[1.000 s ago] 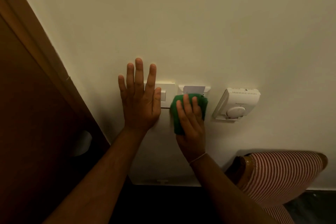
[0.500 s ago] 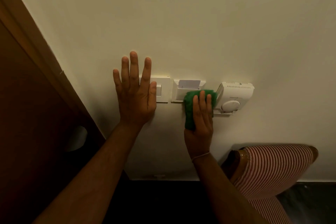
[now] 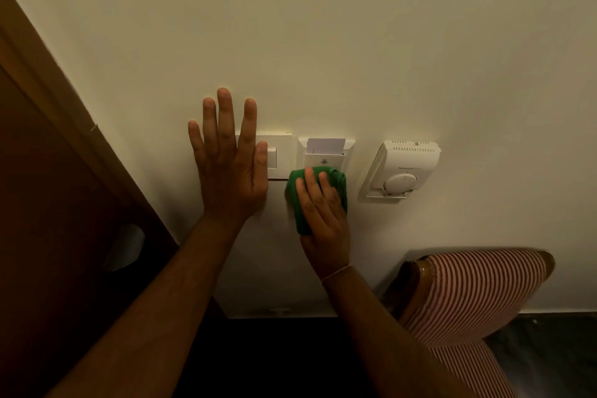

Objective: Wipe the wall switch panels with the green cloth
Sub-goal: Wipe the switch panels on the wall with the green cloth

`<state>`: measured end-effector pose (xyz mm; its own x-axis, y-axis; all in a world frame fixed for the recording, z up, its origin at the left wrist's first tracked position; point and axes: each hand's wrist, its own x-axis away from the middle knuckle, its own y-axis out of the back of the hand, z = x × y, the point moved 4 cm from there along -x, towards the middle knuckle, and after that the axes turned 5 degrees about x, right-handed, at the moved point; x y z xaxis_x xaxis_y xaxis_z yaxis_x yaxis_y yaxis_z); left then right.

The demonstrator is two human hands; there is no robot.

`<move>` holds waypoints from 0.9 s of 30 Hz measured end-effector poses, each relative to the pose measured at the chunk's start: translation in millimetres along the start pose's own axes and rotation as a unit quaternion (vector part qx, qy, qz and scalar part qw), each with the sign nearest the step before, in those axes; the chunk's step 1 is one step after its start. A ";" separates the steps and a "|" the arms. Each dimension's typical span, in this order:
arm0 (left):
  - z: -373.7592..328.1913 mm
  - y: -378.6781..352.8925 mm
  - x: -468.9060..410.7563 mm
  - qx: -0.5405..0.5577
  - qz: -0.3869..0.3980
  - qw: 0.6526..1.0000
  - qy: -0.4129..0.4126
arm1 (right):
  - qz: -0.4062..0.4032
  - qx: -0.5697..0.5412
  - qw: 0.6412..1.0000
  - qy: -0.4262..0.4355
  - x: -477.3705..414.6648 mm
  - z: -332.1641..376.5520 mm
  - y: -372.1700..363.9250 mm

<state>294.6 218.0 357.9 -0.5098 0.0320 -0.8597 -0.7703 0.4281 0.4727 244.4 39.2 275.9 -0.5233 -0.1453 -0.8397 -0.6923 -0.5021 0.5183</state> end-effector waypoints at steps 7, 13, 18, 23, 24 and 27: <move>-0.6 0.0 -1.4 -0.014 -0.002 1.000 0.003 | -0.071 -0.034 0.992 -0.094 3.5 -22.0 18.6; 3.3 1.2 -1.7 -0.014 -0.008 1.000 0.007 | -0.053 -0.060 0.987 -0.137 2.8 -0.9 10.2; -0.7 1.3 -0.4 -0.001 -0.011 1.000 0.008 | -0.016 -0.059 0.997 -0.053 -14.2 32.5 -10.1; -0.6 -0.5 -2.6 0.000 -0.013 1.000 0.002 | -0.008 -0.063 0.997 -0.043 -18.5 29.7 -6.3; 0.0 -0.9 -3.1 0.000 -0.016 1.000 0.003 | -0.006 -0.059 0.998 -0.031 -18.9 25.7 -3.2; 0.4 -2.4 -1.4 0.001 -0.021 1.000 0.002 | -0.016 -0.048 0.998 -0.033 -14.2 9.3 8.0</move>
<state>297.4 217.4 357.9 -0.4784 0.0093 -0.8781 -0.7902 0.4316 0.4350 241.7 45.1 293.5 -0.5357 -0.0723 -0.8413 -0.6598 -0.5860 0.4705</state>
